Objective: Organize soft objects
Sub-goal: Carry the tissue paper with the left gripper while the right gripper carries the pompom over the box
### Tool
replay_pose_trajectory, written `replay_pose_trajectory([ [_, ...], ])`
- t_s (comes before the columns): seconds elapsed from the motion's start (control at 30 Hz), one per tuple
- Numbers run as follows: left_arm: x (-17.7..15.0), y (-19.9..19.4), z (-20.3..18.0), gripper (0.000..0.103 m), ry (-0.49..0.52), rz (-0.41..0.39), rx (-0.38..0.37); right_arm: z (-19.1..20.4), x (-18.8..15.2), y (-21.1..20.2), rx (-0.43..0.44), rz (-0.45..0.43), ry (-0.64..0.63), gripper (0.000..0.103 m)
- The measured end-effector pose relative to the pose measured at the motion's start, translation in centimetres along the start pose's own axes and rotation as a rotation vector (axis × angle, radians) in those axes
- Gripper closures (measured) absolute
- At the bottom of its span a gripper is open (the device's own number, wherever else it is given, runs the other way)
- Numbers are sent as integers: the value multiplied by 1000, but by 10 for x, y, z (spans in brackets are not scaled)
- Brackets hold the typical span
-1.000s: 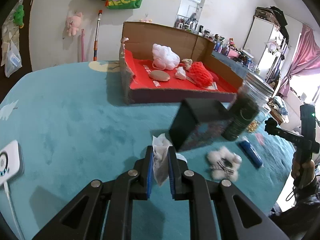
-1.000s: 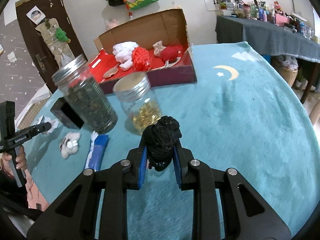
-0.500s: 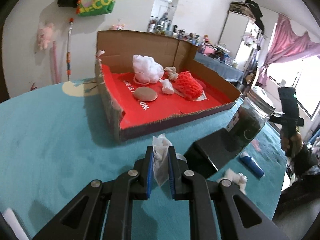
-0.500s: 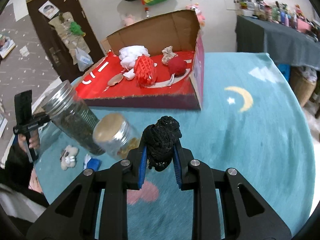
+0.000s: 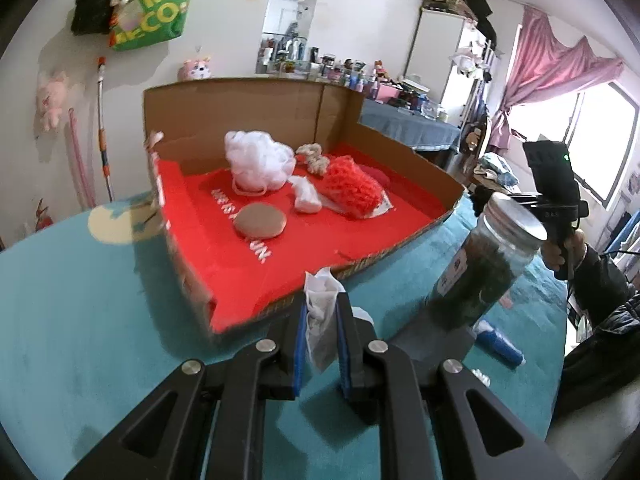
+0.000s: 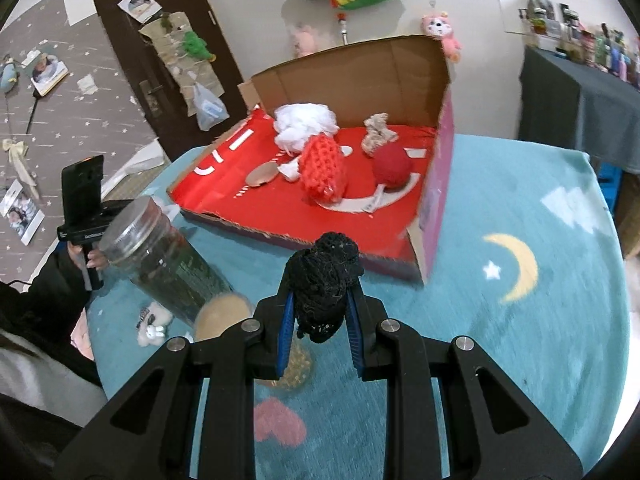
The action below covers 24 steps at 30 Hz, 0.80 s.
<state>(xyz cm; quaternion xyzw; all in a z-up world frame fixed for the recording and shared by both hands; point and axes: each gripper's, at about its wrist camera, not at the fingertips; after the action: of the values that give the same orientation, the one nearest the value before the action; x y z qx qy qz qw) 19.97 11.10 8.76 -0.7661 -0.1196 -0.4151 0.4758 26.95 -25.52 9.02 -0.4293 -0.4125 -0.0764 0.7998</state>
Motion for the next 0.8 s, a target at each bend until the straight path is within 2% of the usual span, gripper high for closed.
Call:
replay_pose_trajectory([
  [0.3,34,23,-10,89,8,10,-31,12,35,22,7,34,-51,81],
  [0.8,55,79,10,89,-120,173,105,10,69,93,-272,281,-43,81],
])
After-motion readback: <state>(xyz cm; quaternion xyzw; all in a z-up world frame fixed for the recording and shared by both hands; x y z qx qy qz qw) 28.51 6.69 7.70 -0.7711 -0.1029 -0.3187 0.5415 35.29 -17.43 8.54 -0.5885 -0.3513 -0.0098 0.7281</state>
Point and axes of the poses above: each gripper's, at about its wrist camera, not at the fingertips, and y roughly the way its jaws point, z to its left, x to its top, and after that the axes turned 2 degrees about -y, right-handed
